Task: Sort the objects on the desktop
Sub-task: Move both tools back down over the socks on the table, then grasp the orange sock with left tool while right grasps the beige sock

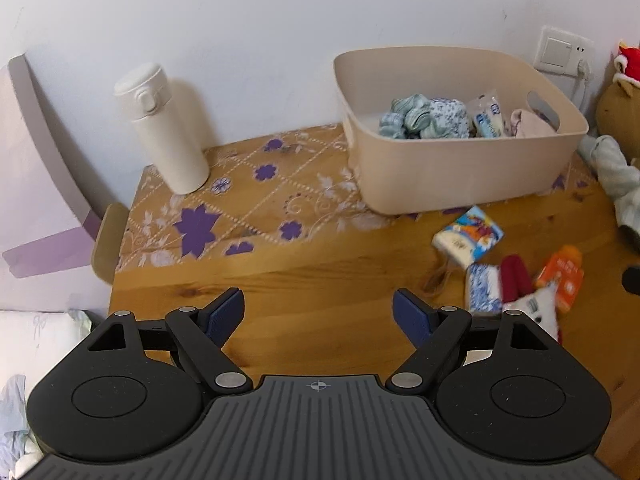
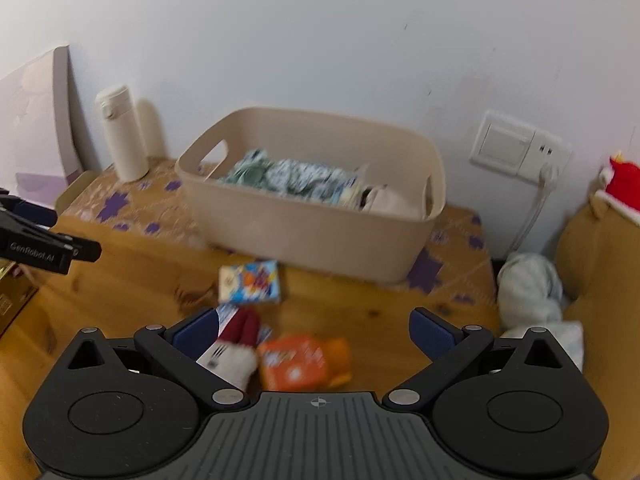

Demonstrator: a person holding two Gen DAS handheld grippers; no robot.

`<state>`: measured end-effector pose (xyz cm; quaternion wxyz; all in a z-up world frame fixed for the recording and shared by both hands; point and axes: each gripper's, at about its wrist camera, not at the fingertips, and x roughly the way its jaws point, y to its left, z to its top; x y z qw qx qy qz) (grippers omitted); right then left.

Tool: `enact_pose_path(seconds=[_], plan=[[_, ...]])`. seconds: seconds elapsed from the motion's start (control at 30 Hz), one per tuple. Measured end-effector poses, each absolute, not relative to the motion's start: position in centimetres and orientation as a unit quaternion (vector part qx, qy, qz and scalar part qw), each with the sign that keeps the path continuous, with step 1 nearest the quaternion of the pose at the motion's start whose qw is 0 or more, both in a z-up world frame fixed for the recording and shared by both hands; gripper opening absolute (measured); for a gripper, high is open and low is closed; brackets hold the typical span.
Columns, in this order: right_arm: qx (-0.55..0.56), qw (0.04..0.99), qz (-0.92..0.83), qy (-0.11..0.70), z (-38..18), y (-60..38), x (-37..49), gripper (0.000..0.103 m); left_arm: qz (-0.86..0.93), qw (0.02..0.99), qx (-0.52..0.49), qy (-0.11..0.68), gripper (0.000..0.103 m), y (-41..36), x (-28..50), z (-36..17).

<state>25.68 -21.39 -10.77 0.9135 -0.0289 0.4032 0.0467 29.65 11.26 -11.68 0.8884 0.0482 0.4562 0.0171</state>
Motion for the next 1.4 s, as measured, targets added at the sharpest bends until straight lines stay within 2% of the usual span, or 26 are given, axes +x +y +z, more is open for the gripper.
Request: enact_pose_path(seconds=[0.33, 0.63, 1.0, 1.17, 1.3, 1.4], plan=[[0.01, 0.904, 0.062, 0.422, -13.1, -18.6, 21.9, 0.103, -0.011, 0.88, 0.035, 0.473, 0.083, 12.8, 27.0, -13.7], [0.022, 0.889, 0.08, 0.449, -15.8, -15.6, 19.6, 0.103, -0.05, 0.861, 0.084, 0.499, 0.083, 11.6, 25.5, -16.6], [0.045, 0.862, 0.067, 0.501, -20.0, -13.4, 19.1, 0.103, -0.042, 0.851, 0.065, 0.519, 0.083, 10.7, 25.3, -20.2], [0.054, 0.861, 0.054, 0.503, -20.9, -13.3, 19.1, 0.096, -0.039, 0.846, 0.055, 0.529, 0.083, 10.8, 25.8, -21.1], [0.056, 0.859, 0.05, 0.507, -21.3, -13.4, 19.4, 0.087, -0.024, 0.855, 0.035, 0.517, 0.081, 11.3, 25.9, -21.3], [0.058, 0.858, 0.045, 0.509, -21.4, -13.7, 19.4, 0.079, -0.025, 0.856, 0.016, 0.517, 0.069, 11.6, 26.0, -21.4]])
